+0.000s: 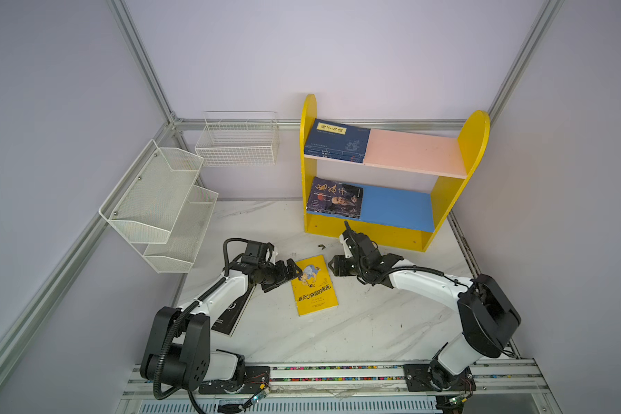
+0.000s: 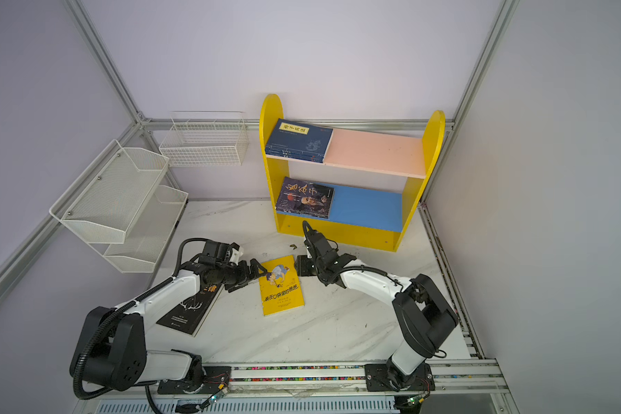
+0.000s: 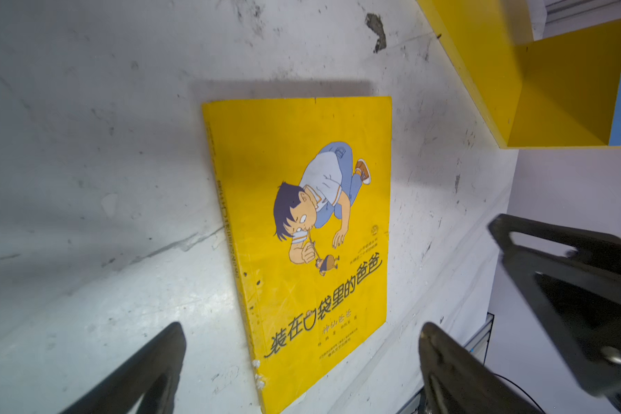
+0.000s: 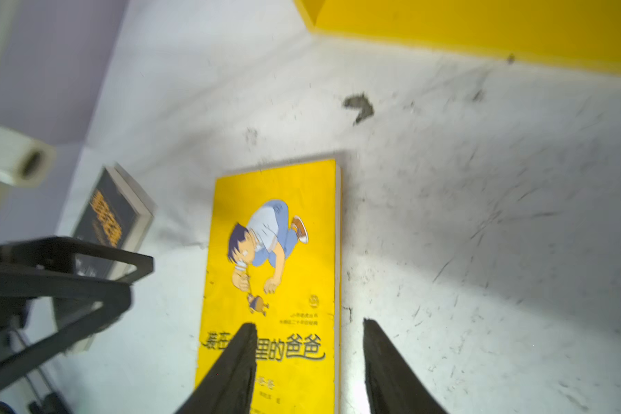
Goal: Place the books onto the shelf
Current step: 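Move both grippers down to the yellow book's edges on the table, then grasp the yellow book edges with both grippers and lift it upright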
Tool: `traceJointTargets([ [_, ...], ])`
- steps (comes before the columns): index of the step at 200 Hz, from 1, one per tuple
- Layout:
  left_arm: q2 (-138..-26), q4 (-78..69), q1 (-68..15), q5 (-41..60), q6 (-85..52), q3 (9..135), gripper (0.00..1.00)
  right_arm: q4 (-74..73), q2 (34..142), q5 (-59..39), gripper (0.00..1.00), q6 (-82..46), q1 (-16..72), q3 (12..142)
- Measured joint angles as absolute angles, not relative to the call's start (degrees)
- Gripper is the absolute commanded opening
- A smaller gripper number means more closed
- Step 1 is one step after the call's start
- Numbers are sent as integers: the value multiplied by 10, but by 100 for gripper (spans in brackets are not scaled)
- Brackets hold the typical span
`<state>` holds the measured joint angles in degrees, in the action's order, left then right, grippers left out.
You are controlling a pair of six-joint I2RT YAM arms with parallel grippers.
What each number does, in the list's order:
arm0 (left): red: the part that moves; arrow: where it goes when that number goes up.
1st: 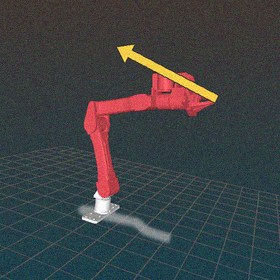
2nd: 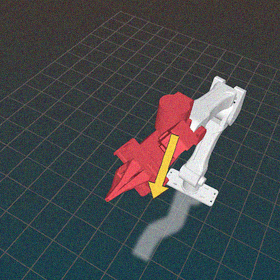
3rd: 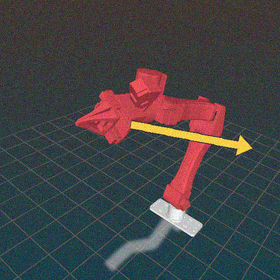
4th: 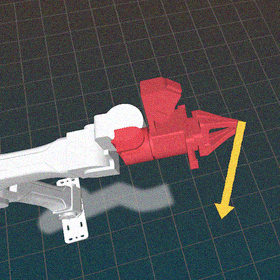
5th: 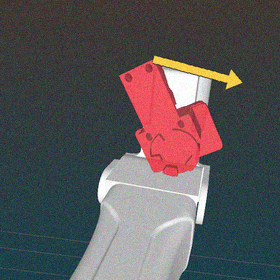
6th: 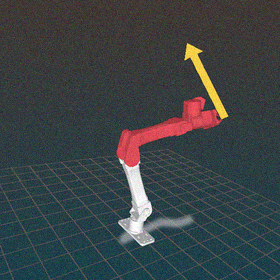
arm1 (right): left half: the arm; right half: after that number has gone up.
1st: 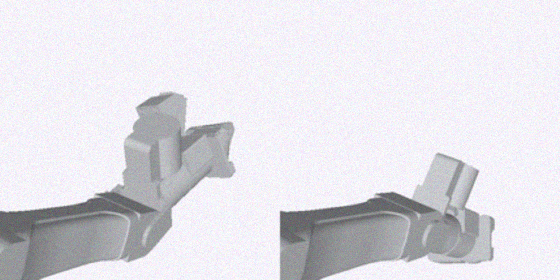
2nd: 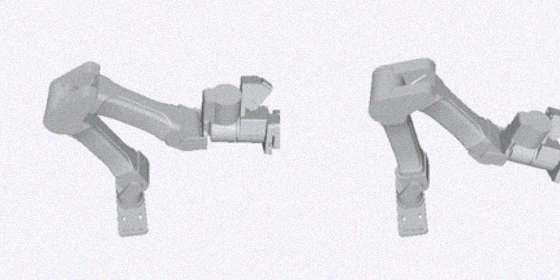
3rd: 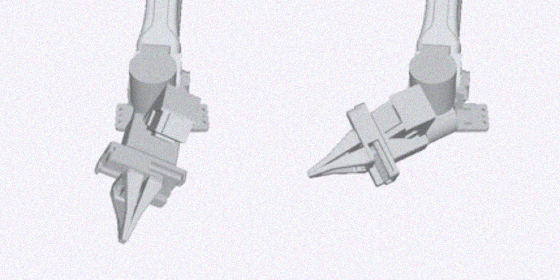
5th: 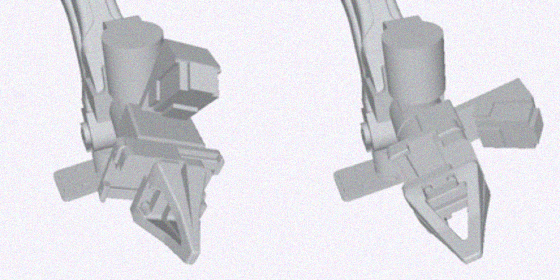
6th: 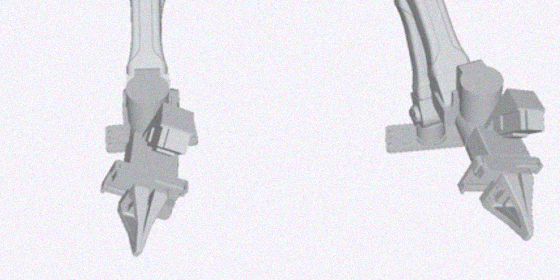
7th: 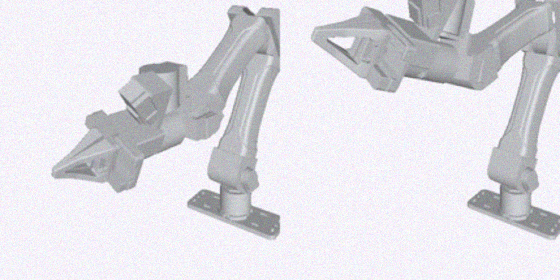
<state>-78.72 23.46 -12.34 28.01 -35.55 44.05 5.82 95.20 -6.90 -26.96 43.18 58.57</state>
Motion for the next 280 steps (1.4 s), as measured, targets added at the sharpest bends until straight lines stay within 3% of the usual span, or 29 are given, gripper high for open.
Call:
traceJointTargets([
  [78, -814, 145, -123, 350, -344, 380, 99, 17, 992, -72, 43, -262, 453, 555],
  [136, -882, 74, -123, 405, -334, 382, 97, -13, 1058, -82, 30, -250, 454, 577],
  [180, -915, 48, -115, 430, -349, 399, 87, -28, 1085, -84, 27, -247, 450, 604],
  [241, -892, -30, -95, 439, -460, 399, 57, -34, 1102, -84, 26, -234, 450, 626],
  [258, -890, -74, -91, 442, -501, 399, 44, -32, 1103, -87, 26, -231, 450, 632],
  [280, -890, -104, -90, 442, -532, 399, 38, -22, 1105, -93, 26, -226, 451, 640],
])
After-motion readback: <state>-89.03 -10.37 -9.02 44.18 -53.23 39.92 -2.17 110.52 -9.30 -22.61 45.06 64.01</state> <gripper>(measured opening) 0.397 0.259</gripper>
